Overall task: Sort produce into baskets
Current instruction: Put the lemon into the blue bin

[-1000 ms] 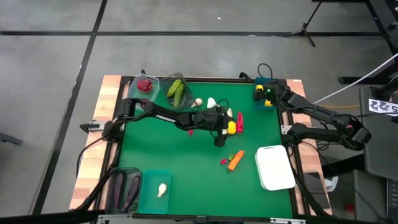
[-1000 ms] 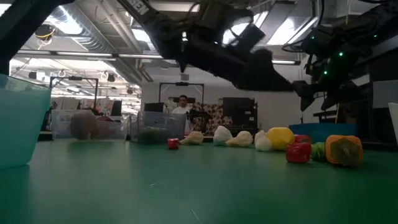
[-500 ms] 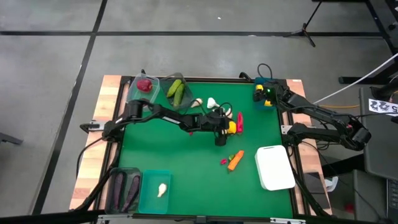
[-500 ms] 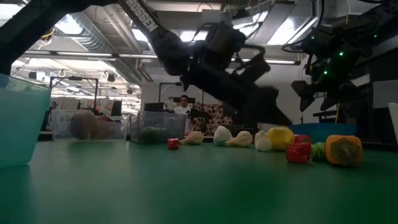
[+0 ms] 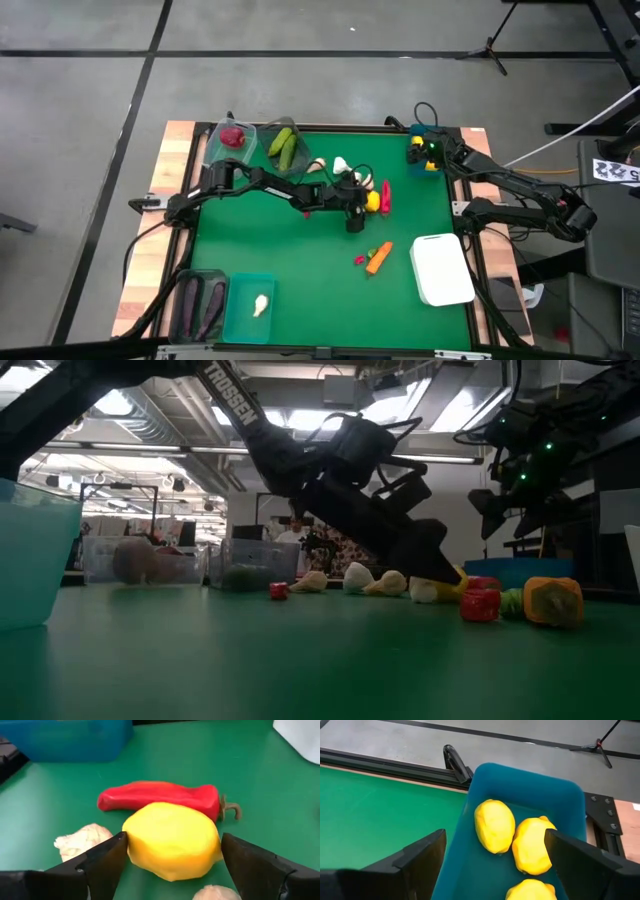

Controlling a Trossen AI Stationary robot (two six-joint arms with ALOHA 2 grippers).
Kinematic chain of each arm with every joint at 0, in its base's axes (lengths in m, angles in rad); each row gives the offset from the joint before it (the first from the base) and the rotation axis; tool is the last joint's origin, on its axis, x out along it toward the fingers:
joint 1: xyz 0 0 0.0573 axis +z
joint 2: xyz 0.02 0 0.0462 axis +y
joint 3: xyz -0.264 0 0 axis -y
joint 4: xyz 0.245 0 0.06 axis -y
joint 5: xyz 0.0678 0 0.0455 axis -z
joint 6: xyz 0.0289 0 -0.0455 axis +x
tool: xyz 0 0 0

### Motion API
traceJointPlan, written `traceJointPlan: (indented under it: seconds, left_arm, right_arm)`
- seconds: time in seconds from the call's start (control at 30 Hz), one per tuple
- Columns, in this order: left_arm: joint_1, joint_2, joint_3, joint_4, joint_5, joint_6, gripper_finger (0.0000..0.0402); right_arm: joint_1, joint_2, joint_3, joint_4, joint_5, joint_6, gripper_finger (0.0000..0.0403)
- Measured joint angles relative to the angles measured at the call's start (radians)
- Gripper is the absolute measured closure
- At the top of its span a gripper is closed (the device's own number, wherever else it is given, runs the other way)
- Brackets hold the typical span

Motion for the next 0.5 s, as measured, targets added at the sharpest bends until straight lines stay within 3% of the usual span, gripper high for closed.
traceJointPlan:
  seconds: [0.13, 0.5]
  left_arm:
    - [0.000, 0.002, 0.000, -0.010, 0.003, -0.010, 0.0090]
    - [0.003, 0.002, 0.000, -0.010, 0.006, -0.046, 0.0152]
  right_arm:
    - [0.000, 0.000, 0.000, 0.000, -0.030, -0.007, 0.0068]
    - [0.000, 0.000, 0.000, 0.023, -0.099, -0.037, 0.0068]
